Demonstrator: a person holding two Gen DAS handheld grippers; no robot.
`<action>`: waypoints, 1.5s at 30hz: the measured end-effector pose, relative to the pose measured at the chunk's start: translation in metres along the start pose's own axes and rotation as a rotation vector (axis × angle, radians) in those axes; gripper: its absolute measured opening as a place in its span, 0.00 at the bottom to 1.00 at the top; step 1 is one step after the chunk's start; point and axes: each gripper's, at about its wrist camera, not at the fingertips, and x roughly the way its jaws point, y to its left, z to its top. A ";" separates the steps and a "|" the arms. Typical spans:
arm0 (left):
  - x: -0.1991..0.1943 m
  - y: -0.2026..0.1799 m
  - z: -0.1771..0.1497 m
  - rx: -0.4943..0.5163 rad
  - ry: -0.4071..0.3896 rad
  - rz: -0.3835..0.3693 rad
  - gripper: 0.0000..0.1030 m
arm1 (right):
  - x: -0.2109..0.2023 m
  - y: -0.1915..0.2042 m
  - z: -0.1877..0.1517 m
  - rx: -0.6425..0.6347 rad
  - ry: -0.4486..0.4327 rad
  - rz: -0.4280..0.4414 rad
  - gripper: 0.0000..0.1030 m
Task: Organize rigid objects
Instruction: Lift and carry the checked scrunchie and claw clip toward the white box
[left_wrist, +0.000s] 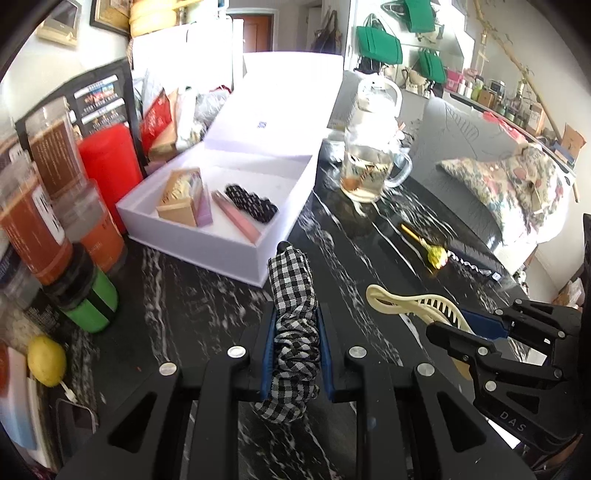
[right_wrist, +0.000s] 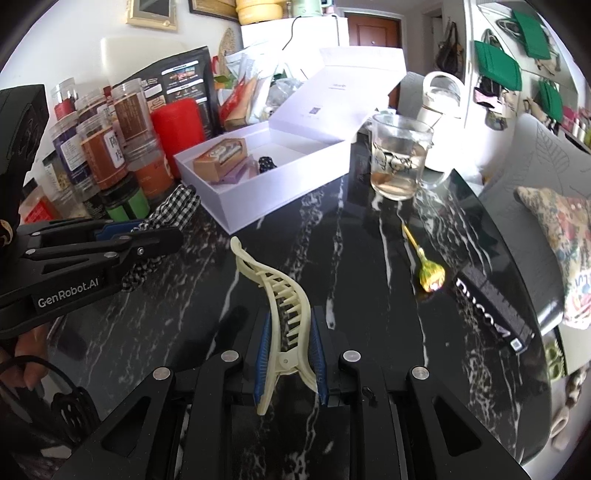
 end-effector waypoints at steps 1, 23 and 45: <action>-0.001 0.001 0.003 0.004 -0.007 0.007 0.20 | 0.000 0.001 0.004 -0.004 -0.006 0.001 0.20; 0.005 0.035 0.070 -0.020 -0.094 0.037 0.20 | 0.013 0.004 0.079 -0.054 -0.050 0.023 0.20; 0.055 0.078 0.127 -0.082 -0.116 0.054 0.20 | 0.061 -0.004 0.145 -0.057 -0.060 0.017 0.20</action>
